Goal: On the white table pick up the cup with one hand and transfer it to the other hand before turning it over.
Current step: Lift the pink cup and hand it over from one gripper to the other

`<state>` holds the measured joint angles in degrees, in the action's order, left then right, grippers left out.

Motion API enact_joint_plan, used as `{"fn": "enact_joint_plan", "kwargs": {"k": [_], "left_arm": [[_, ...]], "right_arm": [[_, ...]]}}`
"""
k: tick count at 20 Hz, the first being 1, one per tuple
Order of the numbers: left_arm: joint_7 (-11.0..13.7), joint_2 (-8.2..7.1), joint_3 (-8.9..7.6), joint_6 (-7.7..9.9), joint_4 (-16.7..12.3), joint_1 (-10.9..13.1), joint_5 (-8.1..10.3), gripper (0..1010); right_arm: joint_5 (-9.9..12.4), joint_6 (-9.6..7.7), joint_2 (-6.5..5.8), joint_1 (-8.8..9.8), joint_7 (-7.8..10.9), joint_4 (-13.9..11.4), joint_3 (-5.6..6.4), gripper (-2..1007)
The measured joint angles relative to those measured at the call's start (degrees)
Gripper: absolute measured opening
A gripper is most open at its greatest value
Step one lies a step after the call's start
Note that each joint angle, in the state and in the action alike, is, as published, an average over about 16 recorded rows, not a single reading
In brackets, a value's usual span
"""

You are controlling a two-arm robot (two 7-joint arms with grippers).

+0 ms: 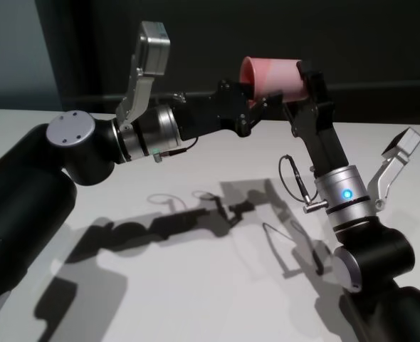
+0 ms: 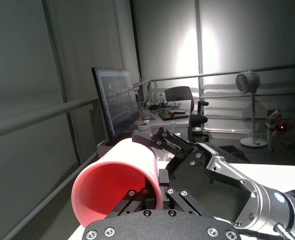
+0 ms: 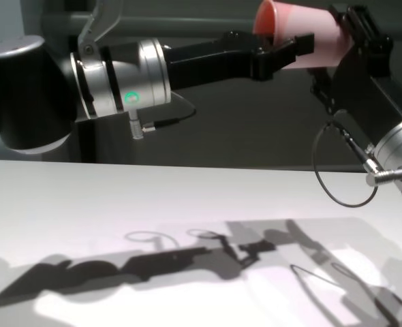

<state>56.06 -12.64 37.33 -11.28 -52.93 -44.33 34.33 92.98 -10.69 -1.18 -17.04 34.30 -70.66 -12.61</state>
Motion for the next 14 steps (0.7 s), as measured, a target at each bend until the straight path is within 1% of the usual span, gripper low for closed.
{"fn": "enact_joint_plan", "kwargs": {"k": [8,14], "left_arm": [[0.0,0.0,0.0,0.0,0.0,0.0,0.0,47],[0.0,0.0,0.0,0.0,0.0,0.0,0.0,47]], "right_arm": [[0.0,-0.04,0.05,0.0,0.0,0.0,0.08,753],[0.0,-0.07,0.07,0.01,-0.02,0.0,0.12,735]]}}
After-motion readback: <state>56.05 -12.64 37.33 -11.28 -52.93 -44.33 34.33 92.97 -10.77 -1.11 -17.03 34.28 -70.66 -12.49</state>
